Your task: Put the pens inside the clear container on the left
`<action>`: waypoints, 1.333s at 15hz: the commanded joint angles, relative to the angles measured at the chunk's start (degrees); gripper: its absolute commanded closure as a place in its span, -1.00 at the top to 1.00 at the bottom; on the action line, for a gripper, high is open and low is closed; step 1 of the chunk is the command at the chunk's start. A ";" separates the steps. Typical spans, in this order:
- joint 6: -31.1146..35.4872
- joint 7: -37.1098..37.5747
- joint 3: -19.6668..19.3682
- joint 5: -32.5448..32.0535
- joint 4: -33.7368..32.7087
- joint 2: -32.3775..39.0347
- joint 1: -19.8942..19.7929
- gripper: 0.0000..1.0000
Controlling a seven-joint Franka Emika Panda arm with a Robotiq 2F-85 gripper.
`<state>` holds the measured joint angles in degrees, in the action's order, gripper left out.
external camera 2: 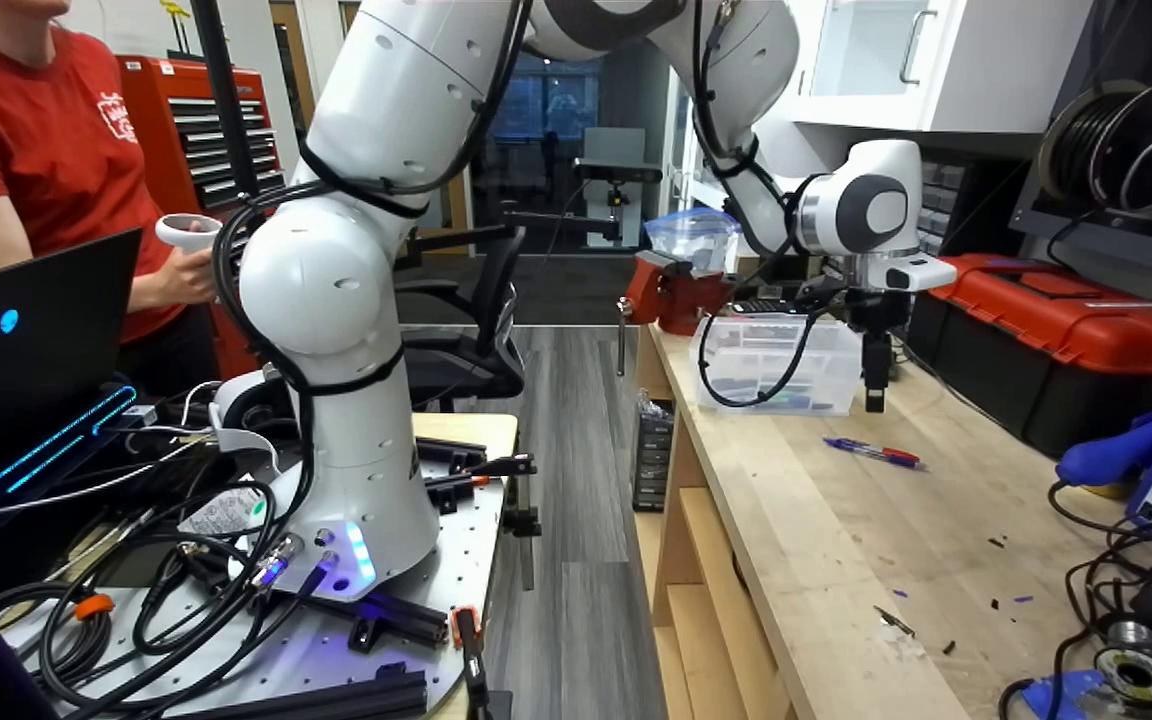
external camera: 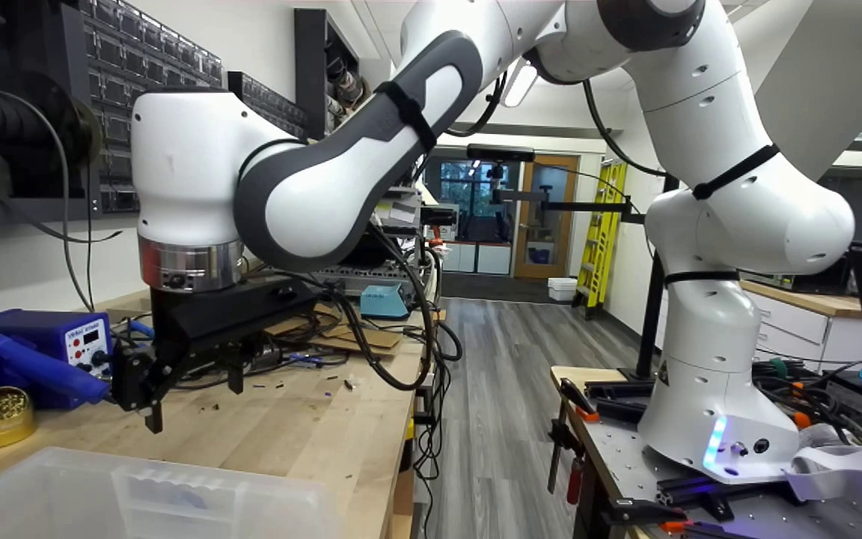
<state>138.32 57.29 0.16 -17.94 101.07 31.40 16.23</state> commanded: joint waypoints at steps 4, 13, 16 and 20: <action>2.44 -0.29 -1.68 1.01 -3.59 5.37 1.63 1.00; 6.32 -0.94 -3.07 2.36 -5.51 10.40 1.65 1.00; 6.74 -1.32 -3.01 3.02 -6.50 11.70 1.76 1.00; 7.55 -1.44 -3.18 3.77 -7.26 12.77 1.89 0.45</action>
<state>144.33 56.91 -1.58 -16.00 94.87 43.18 16.97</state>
